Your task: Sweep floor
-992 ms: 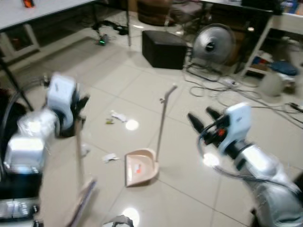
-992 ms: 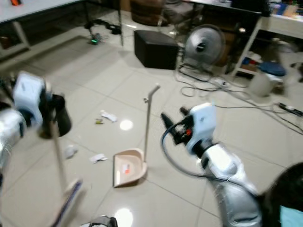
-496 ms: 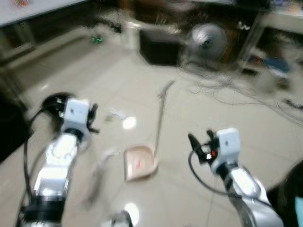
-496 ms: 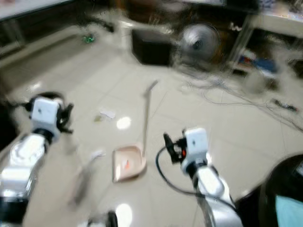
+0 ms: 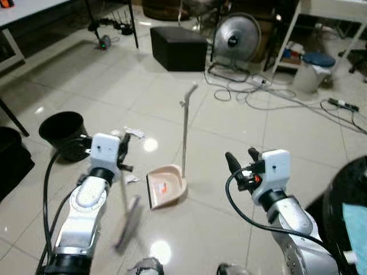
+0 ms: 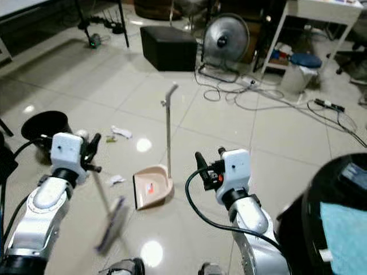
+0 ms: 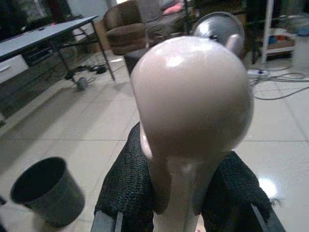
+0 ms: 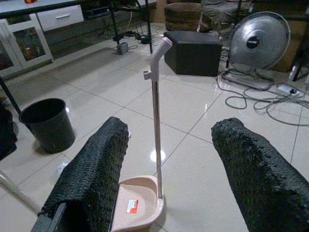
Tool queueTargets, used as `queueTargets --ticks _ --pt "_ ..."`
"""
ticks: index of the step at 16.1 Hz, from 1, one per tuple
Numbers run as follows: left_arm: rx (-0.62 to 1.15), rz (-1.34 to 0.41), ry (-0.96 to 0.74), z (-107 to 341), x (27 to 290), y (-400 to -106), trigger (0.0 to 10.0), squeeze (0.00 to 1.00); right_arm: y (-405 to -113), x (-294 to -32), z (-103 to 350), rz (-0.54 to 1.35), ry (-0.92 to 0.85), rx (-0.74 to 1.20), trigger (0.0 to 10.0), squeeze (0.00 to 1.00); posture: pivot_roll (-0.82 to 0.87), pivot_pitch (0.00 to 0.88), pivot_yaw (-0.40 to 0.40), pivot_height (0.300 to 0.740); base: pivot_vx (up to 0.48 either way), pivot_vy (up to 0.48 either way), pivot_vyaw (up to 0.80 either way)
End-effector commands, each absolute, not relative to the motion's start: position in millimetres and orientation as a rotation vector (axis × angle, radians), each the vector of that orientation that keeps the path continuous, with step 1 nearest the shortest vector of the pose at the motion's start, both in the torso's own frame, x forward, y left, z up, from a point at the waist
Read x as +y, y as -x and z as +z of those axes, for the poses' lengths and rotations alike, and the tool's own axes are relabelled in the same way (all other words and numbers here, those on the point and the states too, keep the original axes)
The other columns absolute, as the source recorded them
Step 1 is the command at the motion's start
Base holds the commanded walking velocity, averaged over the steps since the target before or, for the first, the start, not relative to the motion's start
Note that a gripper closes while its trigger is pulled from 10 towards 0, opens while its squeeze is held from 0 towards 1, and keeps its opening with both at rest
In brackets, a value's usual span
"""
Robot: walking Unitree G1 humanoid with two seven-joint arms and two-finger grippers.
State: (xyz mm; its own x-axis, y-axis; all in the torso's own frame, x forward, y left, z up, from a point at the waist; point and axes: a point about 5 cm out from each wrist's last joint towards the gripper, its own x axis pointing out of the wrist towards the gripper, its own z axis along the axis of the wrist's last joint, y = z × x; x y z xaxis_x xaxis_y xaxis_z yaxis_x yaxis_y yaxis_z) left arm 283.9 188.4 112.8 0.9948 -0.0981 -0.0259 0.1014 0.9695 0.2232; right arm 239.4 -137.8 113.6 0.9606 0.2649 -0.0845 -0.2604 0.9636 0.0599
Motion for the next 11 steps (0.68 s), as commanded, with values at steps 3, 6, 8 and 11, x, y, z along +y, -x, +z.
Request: queueTargets --ticks 3,6,8,11 --pt "-0.035 -0.147 -0.232 126 177 -284 10.0 0.00 -240 -137 118 0.272 -0.064 0.066 10.0 0.00 -0.03 0.120 0.041 0.740 0.000 0.099 0.00" --pt "-0.037 -0.170 -0.228 129 169 -283 10.0 0.00 -242 -133 120 0.280 -0.083 0.065 10.0 0.00 -0.03 0.127 0.044 0.740 0.000 0.398 0.00" --pt "-0.035 -0.171 -0.224 131 169 -283 10.0 0.00 -244 -131 121 0.290 -0.096 0.065 10.0 0.00 -0.02 0.131 0.041 0.740 0.000 0.437 0.00" --pt "-0.034 -0.152 -0.225 133 174 -285 10.0 0.00 -245 -129 118 0.305 -0.093 0.076 10.0 0.00 -0.01 0.126 0.042 0.740 0.000 0.436 0.00"
